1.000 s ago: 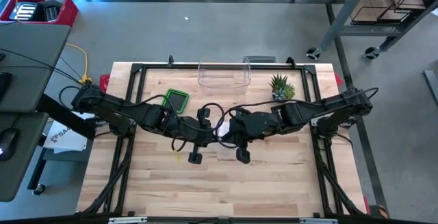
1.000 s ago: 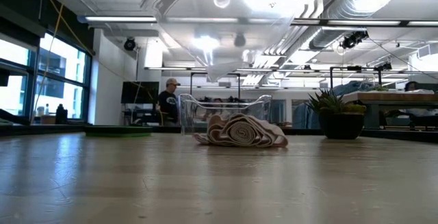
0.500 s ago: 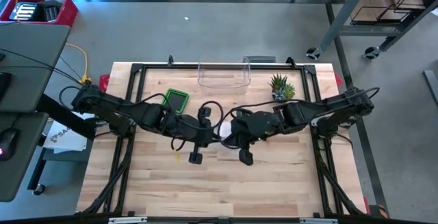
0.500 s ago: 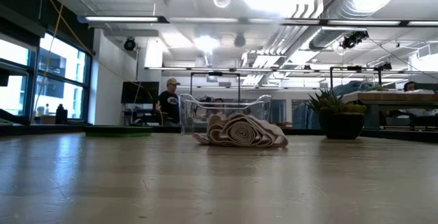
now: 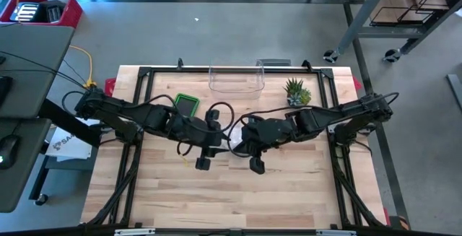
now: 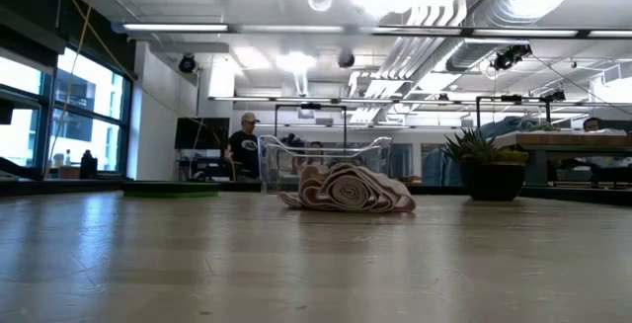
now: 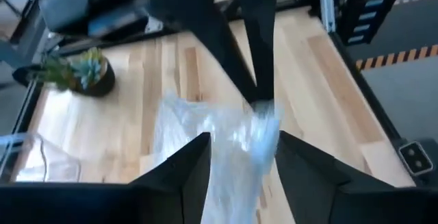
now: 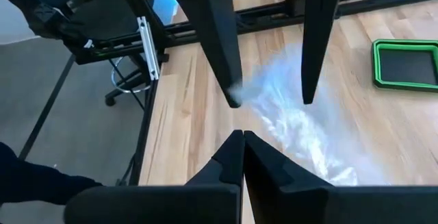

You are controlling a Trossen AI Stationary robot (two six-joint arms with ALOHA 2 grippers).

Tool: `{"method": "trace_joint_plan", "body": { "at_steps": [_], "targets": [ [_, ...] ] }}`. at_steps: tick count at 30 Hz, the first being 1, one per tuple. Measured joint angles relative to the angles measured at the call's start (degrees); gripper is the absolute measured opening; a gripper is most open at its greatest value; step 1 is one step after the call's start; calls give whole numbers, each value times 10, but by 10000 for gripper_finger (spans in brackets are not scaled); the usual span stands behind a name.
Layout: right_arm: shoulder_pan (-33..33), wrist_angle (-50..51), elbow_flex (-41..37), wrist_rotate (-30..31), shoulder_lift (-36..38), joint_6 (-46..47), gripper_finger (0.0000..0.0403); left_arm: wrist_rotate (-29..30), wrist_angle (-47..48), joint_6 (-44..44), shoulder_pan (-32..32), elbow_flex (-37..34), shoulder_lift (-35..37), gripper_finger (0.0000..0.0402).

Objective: Roll bandage
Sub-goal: Open the transparent zip bag

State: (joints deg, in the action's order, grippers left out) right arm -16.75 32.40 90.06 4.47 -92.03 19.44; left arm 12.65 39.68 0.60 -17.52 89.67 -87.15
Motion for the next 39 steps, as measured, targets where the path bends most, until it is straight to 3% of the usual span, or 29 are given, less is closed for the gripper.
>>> {"method": "trace_joint_plan", "body": {
  "at_steps": [5, 10, 16, 19, 24, 30, 34, 39],
  "targets": [
    [-2, 7, 13, 0, 0, -3, 0, 0, 14, -15, 0, 0, 0, 141],
    [0, 44, 44, 0, 1, 11, 1, -1, 57, -16, 0, -2, 0, 22],
    [4, 116, 48, 0, 2, 58, 47, -26, 118, -103, -23, -35, 4, 2],
    [2, 153, 32, 0, 1, 77, 92, -46, 101, -172, -59, -110, 15, 1],
    [-5, 161, -13, 4, -11, 133, 164, -80, -25, -359, -131, -254, 46, 1],
    [-11, 67, -72, -20, -33, 153, 195, -162, -58, -598, -201, -318, 53, 25],
    [-14, 27, -93, -46, -49, 166, 197, -121, -114, -797, -289, -340, 52, 69],
    [-24, 17, -94, -47, -74, 152, 197, -58, -110, -1005, -373, -369, 43, 134]
  ]
}}
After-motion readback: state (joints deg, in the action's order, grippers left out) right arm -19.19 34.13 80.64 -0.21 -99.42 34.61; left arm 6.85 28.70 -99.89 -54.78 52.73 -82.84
